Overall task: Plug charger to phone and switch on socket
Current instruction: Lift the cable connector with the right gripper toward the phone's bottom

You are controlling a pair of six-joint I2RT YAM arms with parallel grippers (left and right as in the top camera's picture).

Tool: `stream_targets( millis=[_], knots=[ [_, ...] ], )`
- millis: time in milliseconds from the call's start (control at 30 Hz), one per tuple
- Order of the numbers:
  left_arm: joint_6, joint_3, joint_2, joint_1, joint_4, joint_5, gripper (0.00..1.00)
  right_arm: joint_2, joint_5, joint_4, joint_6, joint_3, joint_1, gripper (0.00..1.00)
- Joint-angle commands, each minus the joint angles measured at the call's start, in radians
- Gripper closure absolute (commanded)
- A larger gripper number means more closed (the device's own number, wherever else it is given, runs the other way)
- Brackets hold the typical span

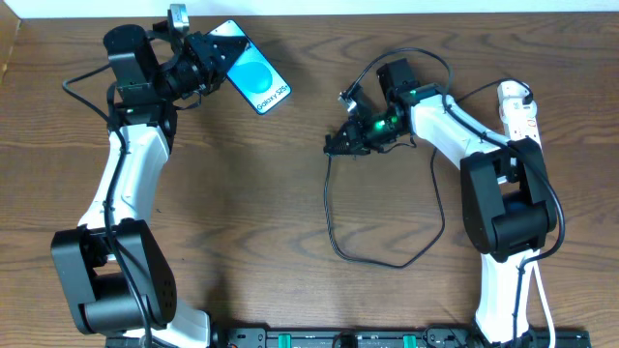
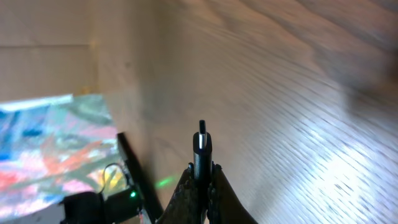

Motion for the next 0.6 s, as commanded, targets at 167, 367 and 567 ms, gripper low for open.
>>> stream_targets(
  millis=[167, 367, 567],
  knots=[
    [0.129, 0.008, -0.009, 0.007, 0.014, 0.132, 0.93, 0.014, -0.269, 0.065, -0.204, 0.019, -0.013, 0.99],
    [0.155, 0.008, -0.007, 0.007, 0.021, 0.183, 0.93, 0.014, -0.375, 0.070, -0.289, 0.019, -0.013, 0.99],
    [0.178, 0.008, -0.007, 0.007, 0.056, 0.229, 0.93, 0.014, -0.506, 0.071, -0.365, 0.019, -0.011, 0.99]
  ],
)
